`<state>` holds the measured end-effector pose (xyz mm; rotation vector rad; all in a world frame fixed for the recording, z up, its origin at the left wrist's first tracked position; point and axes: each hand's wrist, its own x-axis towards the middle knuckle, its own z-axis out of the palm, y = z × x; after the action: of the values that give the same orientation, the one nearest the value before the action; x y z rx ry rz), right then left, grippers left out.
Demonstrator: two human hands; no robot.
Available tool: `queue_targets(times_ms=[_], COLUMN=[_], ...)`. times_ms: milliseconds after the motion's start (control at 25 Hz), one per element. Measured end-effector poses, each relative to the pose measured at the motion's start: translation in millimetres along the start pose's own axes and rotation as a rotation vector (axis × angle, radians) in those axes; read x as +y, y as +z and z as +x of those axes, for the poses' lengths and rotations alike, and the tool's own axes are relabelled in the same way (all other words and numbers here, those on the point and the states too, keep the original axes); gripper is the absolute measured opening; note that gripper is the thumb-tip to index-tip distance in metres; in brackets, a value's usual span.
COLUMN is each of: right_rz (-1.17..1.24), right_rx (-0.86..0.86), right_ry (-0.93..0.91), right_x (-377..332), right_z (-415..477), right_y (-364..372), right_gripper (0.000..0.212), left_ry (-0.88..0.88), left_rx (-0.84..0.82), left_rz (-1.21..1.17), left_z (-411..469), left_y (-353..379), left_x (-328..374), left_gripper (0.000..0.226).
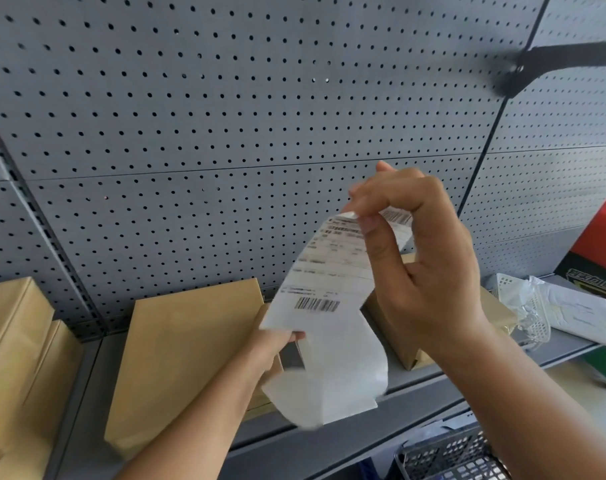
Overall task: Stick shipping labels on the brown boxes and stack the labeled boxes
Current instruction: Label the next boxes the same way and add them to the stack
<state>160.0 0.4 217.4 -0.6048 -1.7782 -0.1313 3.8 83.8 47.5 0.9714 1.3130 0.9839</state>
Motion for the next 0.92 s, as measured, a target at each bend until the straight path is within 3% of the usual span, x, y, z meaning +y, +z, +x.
queue_targets(times_ms=[120,200,320,400,520,600,720,840,920], right_rz=[0.022,0.020,0.021,0.036,0.048,0.034,0.018,0.034,0.055], right_rx=[-0.021,-0.049,-0.111,-0.174,-0.299,-0.382,-0.474,-0.530,-0.548], right_ry=[0.053,0.138,0.245,0.297,0.339,0.371,0.423,0.434,0.443], right_x=[1,4,9,14,26,34,42,43,42], right_z=[2,1,-2,-3,-9,-13,-19,-21,-22], right_y=[1,3,10,17,33,50,78,103,118], right_gripper=[0.023,0.018,0.017,0.020,0.014,0.014,0.017,0.021,0.027], left_ry=[0.050,0.068,0.095,0.208,0.295,0.379,0.527,0.579,0.571], left_rx=[-0.135,-0.137,-0.136,-0.067,-0.001,-0.076,-0.152,-0.022,0.075], left_rz=[0.098,0.099,0.166,0.143,-0.026,-0.129,-0.002,0.094,0.099], left_z=[-18,-34,-35,-33,-39,-48,-68,-73,-71], left_y=[-2,-1,-10,-18,-37,-53,-70,-84,-95], left_x=[11,22,19,28,48,54,58,55,50], left_gripper=[0.059,0.080,0.049,0.043,0.063,0.078,0.059,0.020,0.011])
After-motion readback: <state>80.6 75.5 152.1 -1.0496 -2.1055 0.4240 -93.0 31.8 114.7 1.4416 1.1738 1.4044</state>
